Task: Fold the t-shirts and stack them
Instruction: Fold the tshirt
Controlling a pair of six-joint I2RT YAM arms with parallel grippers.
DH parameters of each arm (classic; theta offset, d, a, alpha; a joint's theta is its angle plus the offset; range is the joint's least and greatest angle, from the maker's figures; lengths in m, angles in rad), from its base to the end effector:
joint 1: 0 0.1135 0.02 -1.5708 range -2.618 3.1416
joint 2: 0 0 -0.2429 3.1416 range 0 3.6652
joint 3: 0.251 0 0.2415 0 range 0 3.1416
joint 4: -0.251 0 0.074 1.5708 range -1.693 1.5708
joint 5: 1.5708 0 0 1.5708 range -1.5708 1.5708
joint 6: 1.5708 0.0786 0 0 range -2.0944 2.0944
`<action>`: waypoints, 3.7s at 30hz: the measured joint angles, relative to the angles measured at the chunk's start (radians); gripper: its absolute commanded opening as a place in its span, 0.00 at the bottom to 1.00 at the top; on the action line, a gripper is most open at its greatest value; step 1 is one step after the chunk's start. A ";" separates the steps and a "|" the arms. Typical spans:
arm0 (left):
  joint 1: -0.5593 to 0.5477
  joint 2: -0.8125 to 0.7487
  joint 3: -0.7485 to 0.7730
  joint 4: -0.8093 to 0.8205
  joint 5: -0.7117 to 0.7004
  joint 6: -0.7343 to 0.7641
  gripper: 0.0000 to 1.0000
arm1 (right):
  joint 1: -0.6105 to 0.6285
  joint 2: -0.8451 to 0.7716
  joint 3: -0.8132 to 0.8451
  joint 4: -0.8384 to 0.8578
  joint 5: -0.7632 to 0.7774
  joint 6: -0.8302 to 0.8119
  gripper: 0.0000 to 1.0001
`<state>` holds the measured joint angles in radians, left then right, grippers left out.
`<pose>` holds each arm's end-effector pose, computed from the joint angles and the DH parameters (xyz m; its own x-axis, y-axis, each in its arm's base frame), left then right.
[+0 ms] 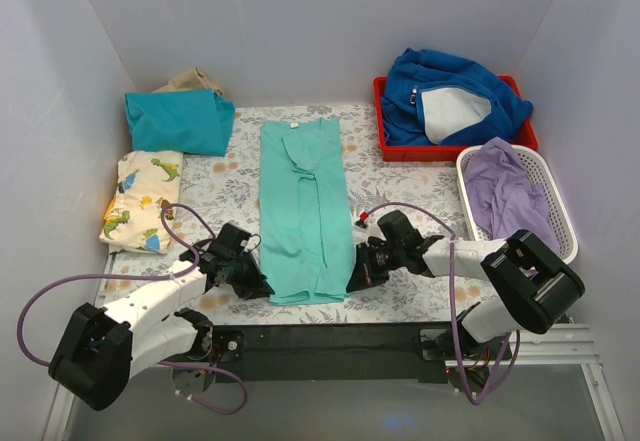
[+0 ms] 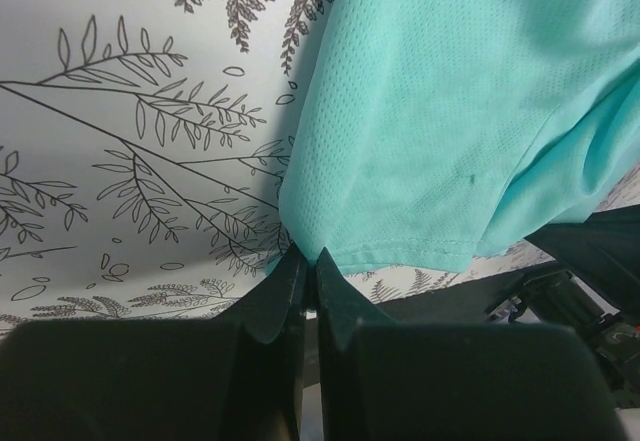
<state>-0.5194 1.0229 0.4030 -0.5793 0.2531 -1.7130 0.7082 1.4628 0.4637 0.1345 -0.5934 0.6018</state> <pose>0.1406 -0.1031 0.0939 -0.4392 -0.8528 0.2824 -0.8800 0.3451 -0.3264 0.1698 0.2032 0.0848 -0.9377 -0.1851 -0.2941 -0.3446 0.6047 0.7181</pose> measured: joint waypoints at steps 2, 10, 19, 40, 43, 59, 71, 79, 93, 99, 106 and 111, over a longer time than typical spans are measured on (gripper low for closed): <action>0.000 -0.008 0.002 -0.008 -0.001 0.003 0.00 | 0.000 -0.017 -0.002 0.000 0.001 0.000 0.01; 0.000 -0.036 0.104 -0.085 -0.004 0.026 0.00 | 0.000 -0.127 -0.004 -0.003 -0.009 0.004 0.01; 0.000 -0.017 0.189 -0.113 -0.034 0.039 0.00 | 0.000 -0.146 0.043 -0.068 0.022 -0.034 0.01; 0.067 0.301 0.503 -0.129 -0.193 0.157 0.00 | -0.146 0.092 0.400 -0.187 0.044 -0.220 0.01; 0.097 0.342 0.528 -0.123 -0.206 0.181 0.00 | -0.177 0.145 0.451 -0.191 0.017 -0.238 0.01; 0.212 0.618 0.675 -0.023 -0.203 0.283 0.00 | -0.253 0.418 0.693 -0.195 -0.108 -0.273 0.01; 0.275 0.743 0.764 0.016 -0.186 0.324 0.68 | -0.282 0.509 0.777 -0.211 -0.075 -0.319 0.35; 0.312 0.726 0.809 0.007 -0.248 0.351 0.76 | -0.325 0.428 0.790 -0.235 0.125 -0.425 0.45; 0.319 0.596 0.729 0.158 0.131 0.382 0.73 | -0.248 0.345 0.799 -0.230 0.033 -0.384 0.46; 0.318 0.711 0.717 0.201 0.285 0.388 0.71 | -0.215 0.447 0.819 -0.237 -0.009 -0.361 0.46; 0.318 0.784 0.718 0.225 0.325 0.394 0.71 | -0.216 0.514 0.858 -0.237 -0.016 -0.357 0.46; 0.318 0.831 0.755 0.216 0.287 0.421 0.71 | -0.217 0.570 0.898 -0.237 -0.016 -0.359 0.46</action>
<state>-0.2012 1.8542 1.1580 -0.3634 0.5400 -1.2919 0.4915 2.0323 1.3617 -0.1028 -0.6090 0.2432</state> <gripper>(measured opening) 0.711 0.459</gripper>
